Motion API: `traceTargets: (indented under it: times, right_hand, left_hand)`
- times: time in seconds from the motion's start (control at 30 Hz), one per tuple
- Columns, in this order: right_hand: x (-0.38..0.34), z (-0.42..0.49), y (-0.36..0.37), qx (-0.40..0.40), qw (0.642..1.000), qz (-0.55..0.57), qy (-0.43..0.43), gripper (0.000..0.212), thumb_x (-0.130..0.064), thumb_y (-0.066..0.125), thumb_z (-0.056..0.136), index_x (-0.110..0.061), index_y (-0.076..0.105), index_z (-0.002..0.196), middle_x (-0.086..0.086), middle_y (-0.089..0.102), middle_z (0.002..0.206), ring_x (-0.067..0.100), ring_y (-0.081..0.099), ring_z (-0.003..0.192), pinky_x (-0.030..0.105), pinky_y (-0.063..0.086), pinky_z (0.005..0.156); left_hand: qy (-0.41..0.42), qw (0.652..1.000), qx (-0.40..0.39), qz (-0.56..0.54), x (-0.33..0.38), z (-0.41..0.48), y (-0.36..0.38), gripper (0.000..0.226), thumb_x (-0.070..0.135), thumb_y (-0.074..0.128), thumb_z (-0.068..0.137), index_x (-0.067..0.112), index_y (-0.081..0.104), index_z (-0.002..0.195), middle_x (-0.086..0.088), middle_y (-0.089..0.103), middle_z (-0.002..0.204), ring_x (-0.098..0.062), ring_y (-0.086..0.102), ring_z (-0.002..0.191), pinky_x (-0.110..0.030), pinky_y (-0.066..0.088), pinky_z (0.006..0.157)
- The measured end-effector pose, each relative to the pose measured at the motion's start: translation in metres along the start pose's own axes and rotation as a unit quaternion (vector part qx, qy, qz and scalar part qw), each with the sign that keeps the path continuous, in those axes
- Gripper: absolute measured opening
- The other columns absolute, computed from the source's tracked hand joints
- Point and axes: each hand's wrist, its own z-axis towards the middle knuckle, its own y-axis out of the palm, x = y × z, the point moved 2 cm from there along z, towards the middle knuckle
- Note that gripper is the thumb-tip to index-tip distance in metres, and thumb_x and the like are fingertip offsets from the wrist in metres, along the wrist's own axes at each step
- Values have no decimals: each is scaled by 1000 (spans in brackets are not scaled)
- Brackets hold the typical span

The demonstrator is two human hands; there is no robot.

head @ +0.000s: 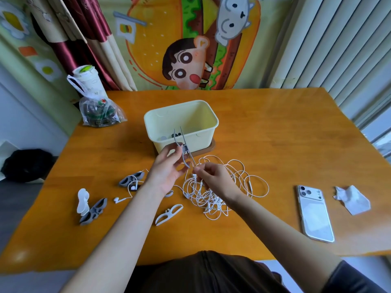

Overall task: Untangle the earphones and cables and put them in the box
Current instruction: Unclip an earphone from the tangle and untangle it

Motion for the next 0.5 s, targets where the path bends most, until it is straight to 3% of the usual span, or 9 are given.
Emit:
traceTargets:
  times: [0.13, 0.27, 0.5]
  right_hand:
    - [-16, -6, 2, -11, 989, -120, -81, 20, -26, 52, 96, -11, 64, 93, -6, 59, 67, 2, 50, 53, 17, 41, 51]
    - [-30, -7, -10, -52, 949, -278, -142, 24, -28, 51, 96, -13, 66, 107, -1, 64, 82, 6, 54, 64, 18, 42, 59]
    - [-52, 15, -59, 23, 917, -358, -176, 19, -34, 61, 89, -19, 72, 87, -5, 67, 76, 13, 57, 63, 31, 46, 59]
  left_hand:
    - [80, 990, 53, 104, -2, 2, 0, 10, 11, 57, 93, 20, 60, 95, 1, 64, 88, -14, 60, 82, -29, 47, 70]
    - [180, 921, 61, 340, 3, 6, -8, 11, 8, 63, 89, 18, 62, 94, 4, 65, 87, -13, 60, 84, -21, 48, 69]
    - [139, 907, -63, 392, 4, 2, -7, 15, 4, 64, 87, 15, 64, 98, -9, 67, 95, -20, 63, 90, -26, 51, 80]
